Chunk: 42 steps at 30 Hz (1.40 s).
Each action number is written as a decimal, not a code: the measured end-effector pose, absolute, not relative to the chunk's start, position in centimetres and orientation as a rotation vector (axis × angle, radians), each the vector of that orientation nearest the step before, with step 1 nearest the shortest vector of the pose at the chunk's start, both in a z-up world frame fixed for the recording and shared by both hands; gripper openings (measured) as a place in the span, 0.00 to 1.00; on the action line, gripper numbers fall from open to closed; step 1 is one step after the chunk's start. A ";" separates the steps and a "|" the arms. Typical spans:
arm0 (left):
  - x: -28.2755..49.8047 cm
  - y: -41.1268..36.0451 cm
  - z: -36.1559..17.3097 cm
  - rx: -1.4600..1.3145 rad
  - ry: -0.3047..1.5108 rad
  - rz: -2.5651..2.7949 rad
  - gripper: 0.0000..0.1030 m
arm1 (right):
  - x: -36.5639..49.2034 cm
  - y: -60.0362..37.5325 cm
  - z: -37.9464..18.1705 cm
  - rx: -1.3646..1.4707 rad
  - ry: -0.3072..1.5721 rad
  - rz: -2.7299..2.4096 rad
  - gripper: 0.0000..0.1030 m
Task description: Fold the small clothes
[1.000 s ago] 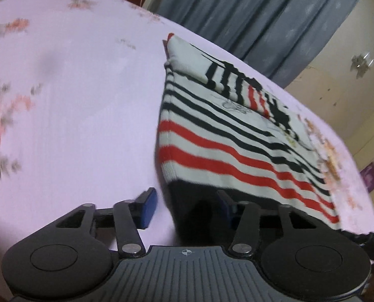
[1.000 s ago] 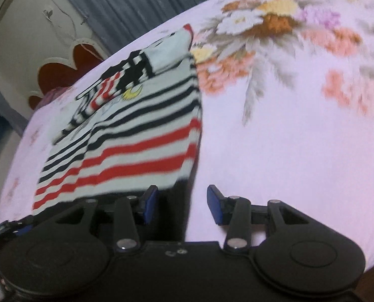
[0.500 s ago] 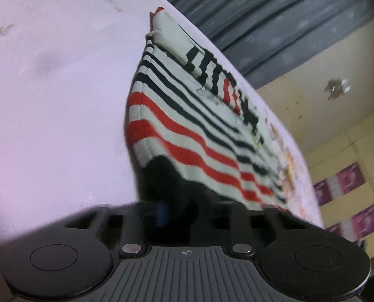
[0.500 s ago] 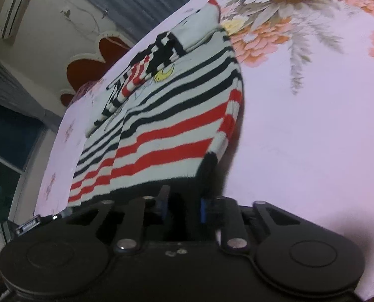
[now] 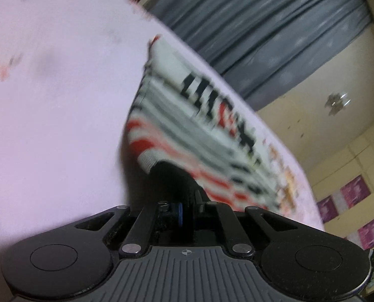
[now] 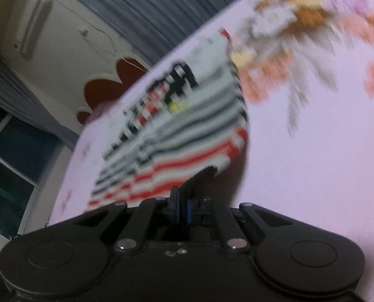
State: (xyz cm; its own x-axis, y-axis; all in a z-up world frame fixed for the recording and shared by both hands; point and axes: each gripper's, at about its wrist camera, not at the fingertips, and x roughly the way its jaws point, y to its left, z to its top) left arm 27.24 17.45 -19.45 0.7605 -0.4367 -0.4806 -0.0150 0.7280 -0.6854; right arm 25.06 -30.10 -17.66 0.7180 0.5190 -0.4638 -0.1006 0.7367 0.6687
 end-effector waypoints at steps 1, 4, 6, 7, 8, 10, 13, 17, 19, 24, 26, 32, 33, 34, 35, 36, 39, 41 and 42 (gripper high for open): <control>27.8 17.8 -18.7 -0.738 0.651 -0.258 0.06 | 25.6 -30.2 -16.9 0.656 0.673 0.372 0.05; 30.6 18.1 -16.3 -0.745 0.590 -0.274 0.06 | 28.0 -30.6 -14.3 0.662 0.610 0.370 0.05; 33.3 18.2 -15.1 -0.754 0.561 -0.284 0.06 | 30.6 -30.8 -12.9 0.670 0.576 0.357 0.05; 35.1 18.3 -14.7 -0.764 0.556 -0.285 0.06 | 31.9 -30.7 -12.3 0.678 0.563 0.353 0.05; 36.9 18.3 -14.3 -0.773 0.553 -0.283 0.06 | 33.4 -30.8 -11.6 0.682 0.557 0.348 0.05; 40.6 18.2 -13.7 -0.777 0.555 -0.280 0.06 | 36.5 -30.5 -10.7 0.671 0.555 0.336 0.05; 46.4 17.8 -13.6 -0.778 0.592 -0.272 0.06 | 41.2 -30.3 -9.8 0.665 0.572 0.307 0.05; 53.3 17.4 -13.9 -0.739 0.636 -0.269 0.06 | 47.7 -30.3 -10.2 0.693 0.603 0.274 0.05; 56.0 17.4 -14.3 -0.723 0.664 -0.263 0.06 | 50.2 -30.4 -11.2 0.717 0.623 0.260 0.05; 61.4 17.2 -16.8 -0.705 0.751 -0.251 0.06 | 55.7 -30.3 -14.5 0.754 0.715 0.225 0.05; 62.3 17.1 -18.0 -0.722 0.757 -0.278 0.06 | 57.4 -30.3 -15.8 0.764 0.744 0.211 0.06; 64.6 17.2 -19.0 -0.847 0.664 -0.346 0.51 | 60.9 -30.4 -16.7 0.814 0.678 0.186 0.66; 64.6 17.1 -18.6 -0.834 0.621 -0.318 0.67 | 61.1 -30.4 -16.3 0.804 0.633 0.163 0.70; 64.6 17.2 -18.3 -0.826 0.591 -0.301 0.73 | 61.3 -30.4 -16.1 0.795 0.608 0.154 0.70; 64.8 17.4 -18.1 -0.838 0.571 -0.304 0.73 | 61.5 -30.5 -15.8 0.793 0.594 0.152 0.69; 65.0 17.6 -18.1 -0.846 0.568 -0.301 0.73 | 61.6 -30.7 -15.6 0.790 0.585 0.152 0.68; 65.5 17.4 -17.0 -0.673 0.605 -0.272 0.72 | 60.8 -30.7 -14.6 0.712 0.561 0.158 0.62; 65.5 17.0 -16.7 -0.544 0.639 -0.276 0.72 | 59.6 -30.9 -14.1 0.640 0.552 0.165 0.59; 65.4 16.8 -16.6 -0.495 0.651 -0.282 0.67 | 59.0 -30.9 -13.9 0.594 0.554 0.168 0.59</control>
State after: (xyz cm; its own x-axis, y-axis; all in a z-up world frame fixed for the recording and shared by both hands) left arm 65.42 16.79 -16.59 0.7635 -0.3999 -0.5071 0.0971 0.8473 -0.5221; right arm 59.02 -30.86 -13.94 0.8419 0.3043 -0.4456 0.0063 0.8202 0.5720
